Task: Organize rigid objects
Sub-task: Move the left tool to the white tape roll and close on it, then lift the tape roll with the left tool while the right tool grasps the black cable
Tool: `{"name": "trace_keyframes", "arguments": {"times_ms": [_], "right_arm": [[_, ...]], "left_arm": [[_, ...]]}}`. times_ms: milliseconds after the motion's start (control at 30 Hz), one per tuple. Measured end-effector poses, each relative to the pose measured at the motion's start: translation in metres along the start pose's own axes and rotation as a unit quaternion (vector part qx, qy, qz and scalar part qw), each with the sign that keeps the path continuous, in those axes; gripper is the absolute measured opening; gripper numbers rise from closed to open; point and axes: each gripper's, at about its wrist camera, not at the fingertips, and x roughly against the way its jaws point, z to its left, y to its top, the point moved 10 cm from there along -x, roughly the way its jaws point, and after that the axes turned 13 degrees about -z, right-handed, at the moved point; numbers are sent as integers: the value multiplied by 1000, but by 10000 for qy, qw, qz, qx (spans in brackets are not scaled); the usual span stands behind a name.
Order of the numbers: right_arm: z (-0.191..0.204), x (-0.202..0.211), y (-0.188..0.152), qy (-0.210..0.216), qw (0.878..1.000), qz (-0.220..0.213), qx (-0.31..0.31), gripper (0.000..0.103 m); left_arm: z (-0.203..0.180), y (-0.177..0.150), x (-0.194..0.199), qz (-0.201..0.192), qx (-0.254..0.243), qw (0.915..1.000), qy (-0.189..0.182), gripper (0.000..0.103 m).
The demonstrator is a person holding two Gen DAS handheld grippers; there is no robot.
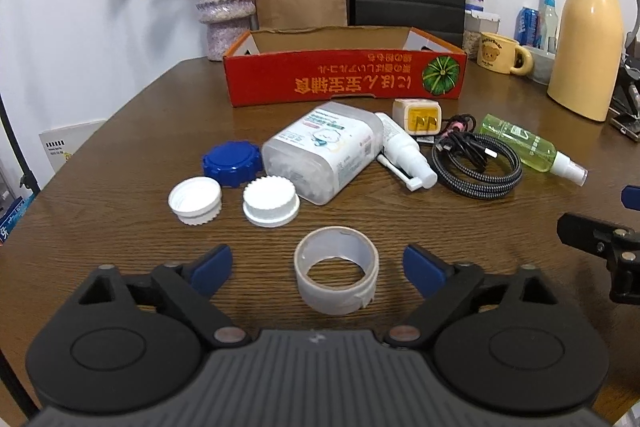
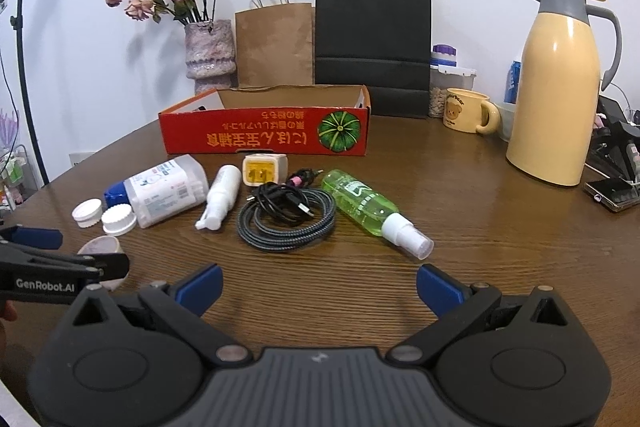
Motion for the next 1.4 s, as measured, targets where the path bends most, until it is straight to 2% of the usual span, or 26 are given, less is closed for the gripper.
{"name": "trace_keyframes", "arguments": {"times_ms": [133,267,333,767,1067,1167,1233,1400], "right_arm": [[-3,-5,-3,-3,10000,36,-30,103],[-5,-8,-4,15,10000,53,-44,103],[-5,-10,-5,29,10000,66,-58,103],[-1,-20,0,23,9999,55,85,103],[14,-37,21,327,9984,-119,453,103],[22,-46,29,565,9969,-146,522,102],[25,-54,33,640,9962,-133,569,99],[34,-80,35,734,9948,-14,711,82]], "left_arm": [[-4,-2,-5,80,53,9999,-60,73],[-6,-5,-7,146,123,9997,-120,48],[-6,-4,-7,131,160,9997,-131,45],[8,6,-4,-72,353,9993,-56,44],[28,24,-2,-352,443,9983,97,44],[33,30,-2,-420,481,9979,111,44],[35,33,-2,-468,486,9977,108,44],[41,37,-2,-541,506,9972,103,44]]}}
